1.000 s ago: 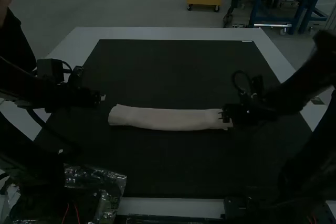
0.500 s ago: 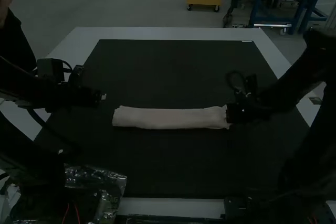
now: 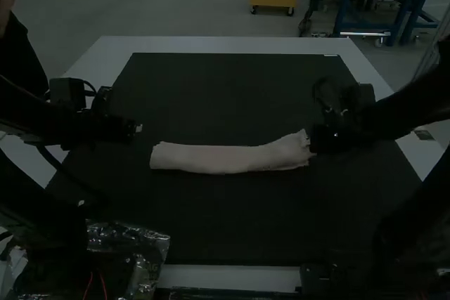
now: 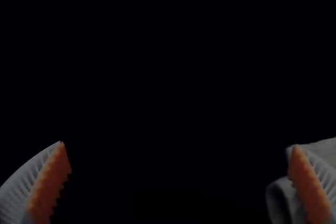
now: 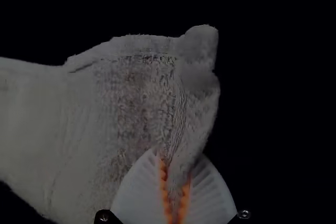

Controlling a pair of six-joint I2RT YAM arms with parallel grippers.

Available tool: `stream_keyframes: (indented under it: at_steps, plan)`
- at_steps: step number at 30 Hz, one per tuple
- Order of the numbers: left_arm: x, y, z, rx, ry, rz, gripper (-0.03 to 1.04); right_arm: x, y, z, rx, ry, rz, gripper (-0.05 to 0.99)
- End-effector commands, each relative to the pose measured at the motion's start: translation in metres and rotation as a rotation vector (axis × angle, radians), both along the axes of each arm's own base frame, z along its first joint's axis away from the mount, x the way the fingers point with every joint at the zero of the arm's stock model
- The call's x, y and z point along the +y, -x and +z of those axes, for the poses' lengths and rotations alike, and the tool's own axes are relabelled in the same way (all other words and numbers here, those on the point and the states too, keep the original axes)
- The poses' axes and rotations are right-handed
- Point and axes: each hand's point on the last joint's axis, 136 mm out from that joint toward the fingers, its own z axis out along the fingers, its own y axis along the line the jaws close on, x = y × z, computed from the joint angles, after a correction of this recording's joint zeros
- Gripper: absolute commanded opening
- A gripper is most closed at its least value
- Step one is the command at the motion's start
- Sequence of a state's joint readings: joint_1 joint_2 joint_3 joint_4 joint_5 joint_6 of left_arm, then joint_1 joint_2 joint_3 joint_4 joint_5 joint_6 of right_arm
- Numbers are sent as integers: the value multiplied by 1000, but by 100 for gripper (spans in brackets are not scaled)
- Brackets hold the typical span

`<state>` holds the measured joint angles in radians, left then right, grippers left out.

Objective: Fold the towel.

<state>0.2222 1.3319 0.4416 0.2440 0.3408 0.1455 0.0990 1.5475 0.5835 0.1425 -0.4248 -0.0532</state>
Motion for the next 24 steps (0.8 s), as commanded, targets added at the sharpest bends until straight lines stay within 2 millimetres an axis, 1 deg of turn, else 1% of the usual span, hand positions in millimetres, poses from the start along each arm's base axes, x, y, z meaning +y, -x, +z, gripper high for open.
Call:
stream_keyframes:
  at_steps: [1, 4, 7, 11, 15, 18, 24]
  plan:
    - [1, -9, 17, -45, 5, 2, 97, -9, -14, 29, -76, -9, 2, -3]
    - [0, -9, 17, -47, 5, 1, 97, -9, -14, 40, -84, -14, 3, -3]
    - [1, -9, 17, -47, 5, 2, 97, -4, -13, 43, -79, -30, 13, -3]
    - [0, -8, 16, -44, 6, 1, 97, 13, -10, 48, -60, -68, 26, -3]
    - [-1, -7, 14, -40, 9, -3, 97, 47, -4, 56, -42, -117, 75, -3]
    - [-1, -7, 13, -40, 8, -2, 97, 79, 0, 66, -50, -155, 121, -3]
    - [-1, -6, 11, -45, 7, -4, 97, 135, 12, 74, -31, -208, 206, -3]
